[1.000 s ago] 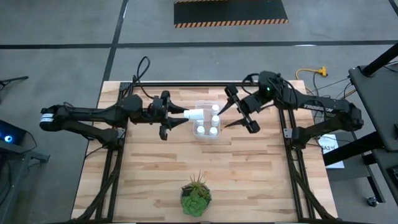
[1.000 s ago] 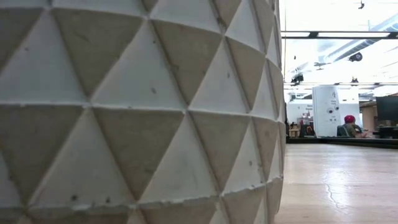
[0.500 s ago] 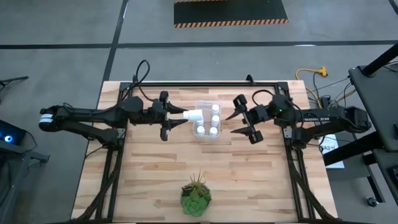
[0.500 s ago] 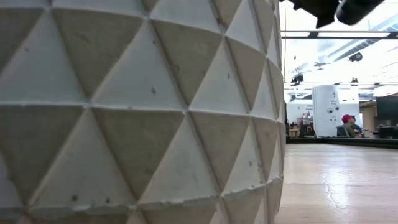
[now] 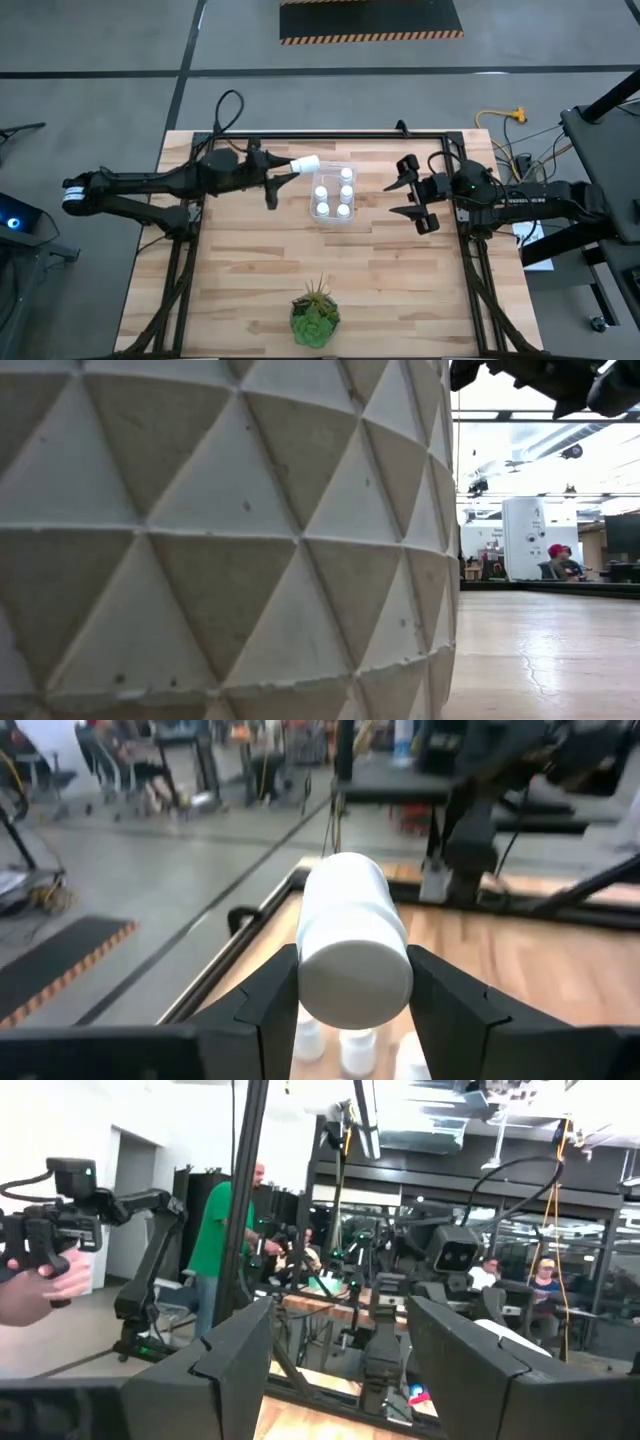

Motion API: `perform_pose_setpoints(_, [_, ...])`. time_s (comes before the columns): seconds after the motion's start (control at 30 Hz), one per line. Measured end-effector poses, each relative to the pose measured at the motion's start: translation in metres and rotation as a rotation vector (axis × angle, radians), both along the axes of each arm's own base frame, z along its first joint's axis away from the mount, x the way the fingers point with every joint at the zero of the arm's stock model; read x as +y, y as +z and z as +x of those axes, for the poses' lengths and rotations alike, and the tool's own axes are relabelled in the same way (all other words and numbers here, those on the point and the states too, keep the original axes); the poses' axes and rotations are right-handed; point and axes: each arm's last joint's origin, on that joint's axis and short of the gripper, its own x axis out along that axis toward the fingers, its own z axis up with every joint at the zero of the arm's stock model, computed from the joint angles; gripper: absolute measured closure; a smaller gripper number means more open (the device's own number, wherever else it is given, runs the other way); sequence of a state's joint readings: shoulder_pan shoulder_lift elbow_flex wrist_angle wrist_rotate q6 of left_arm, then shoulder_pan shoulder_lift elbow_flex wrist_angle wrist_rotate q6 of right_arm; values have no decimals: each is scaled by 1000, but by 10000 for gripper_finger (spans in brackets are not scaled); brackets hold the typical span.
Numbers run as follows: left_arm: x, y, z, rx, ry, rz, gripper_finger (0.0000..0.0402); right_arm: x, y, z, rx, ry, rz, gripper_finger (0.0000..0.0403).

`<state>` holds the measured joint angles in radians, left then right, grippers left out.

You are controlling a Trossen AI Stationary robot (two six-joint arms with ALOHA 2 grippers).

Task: Pick and place pill bottles into a basket
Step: Put the white pill bottle into the transparent bin

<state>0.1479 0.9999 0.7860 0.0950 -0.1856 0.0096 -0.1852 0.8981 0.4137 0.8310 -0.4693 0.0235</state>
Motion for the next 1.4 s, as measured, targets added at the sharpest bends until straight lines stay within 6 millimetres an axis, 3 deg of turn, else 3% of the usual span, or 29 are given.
perform_pose_setpoints(0.23, [20,14,22,219,49,-12,257,0,-3,-3,4,0,4,184])
perform_pose_setpoints(0.6, [42,26,76,644,16,-6,257,0,-3,-3,6,-1,2,184])
perform_pose_setpoints(1.03, [61,9,131,914,-29,-13,257,0,-4,-2,15,3,11,184])
perform_pose_setpoints(1.4, [79,-16,150,1023,-28,-35,257,0,-4,-2,17,6,16,184])
